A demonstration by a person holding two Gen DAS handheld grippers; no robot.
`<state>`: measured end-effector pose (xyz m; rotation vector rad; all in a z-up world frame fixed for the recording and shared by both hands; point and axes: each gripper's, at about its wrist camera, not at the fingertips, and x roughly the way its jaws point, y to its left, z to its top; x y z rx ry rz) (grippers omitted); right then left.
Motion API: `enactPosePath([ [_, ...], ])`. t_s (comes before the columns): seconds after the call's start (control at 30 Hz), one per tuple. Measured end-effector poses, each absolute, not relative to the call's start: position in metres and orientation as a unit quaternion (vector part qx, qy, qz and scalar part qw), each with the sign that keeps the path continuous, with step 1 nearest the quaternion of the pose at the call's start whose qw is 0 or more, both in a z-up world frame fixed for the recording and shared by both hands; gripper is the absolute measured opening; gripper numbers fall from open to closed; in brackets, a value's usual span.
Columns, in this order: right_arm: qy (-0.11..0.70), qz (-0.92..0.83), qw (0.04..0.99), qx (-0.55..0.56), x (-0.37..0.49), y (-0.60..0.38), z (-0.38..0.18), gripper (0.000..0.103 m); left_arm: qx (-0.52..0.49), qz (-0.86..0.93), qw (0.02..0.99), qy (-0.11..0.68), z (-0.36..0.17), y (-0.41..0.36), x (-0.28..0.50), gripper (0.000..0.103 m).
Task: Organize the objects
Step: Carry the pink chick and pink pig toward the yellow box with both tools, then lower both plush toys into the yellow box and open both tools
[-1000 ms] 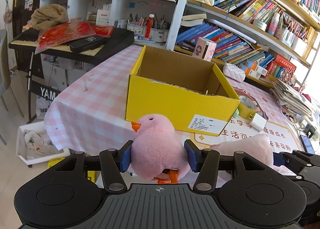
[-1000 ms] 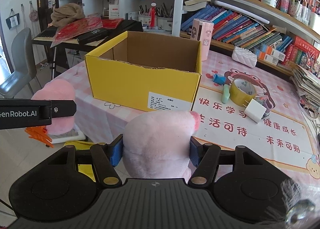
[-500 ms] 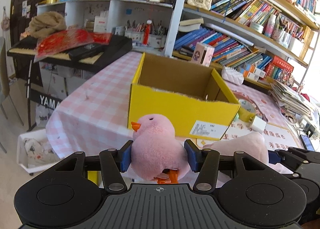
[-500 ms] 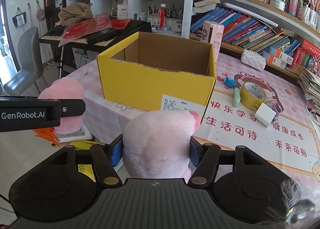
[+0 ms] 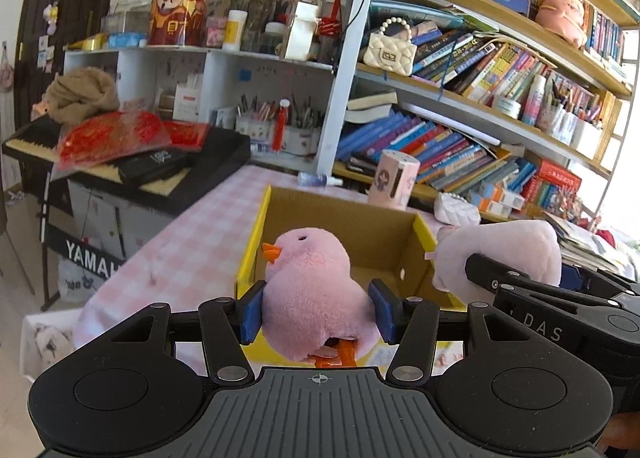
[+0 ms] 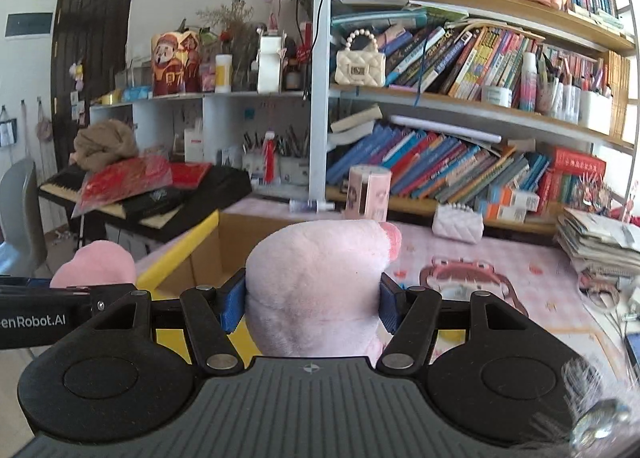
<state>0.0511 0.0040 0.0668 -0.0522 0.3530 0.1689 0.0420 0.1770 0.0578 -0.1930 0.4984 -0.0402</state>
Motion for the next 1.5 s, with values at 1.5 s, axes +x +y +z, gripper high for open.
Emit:
enactPosePath([
  [1.5, 0.327, 0.291, 0.88, -0.183, 0.254, 0.008, -0.013, 0.062, -0.059, 0.076, 0.929, 0.356, 0.004, 0.128, 0.205, 0.047],
])
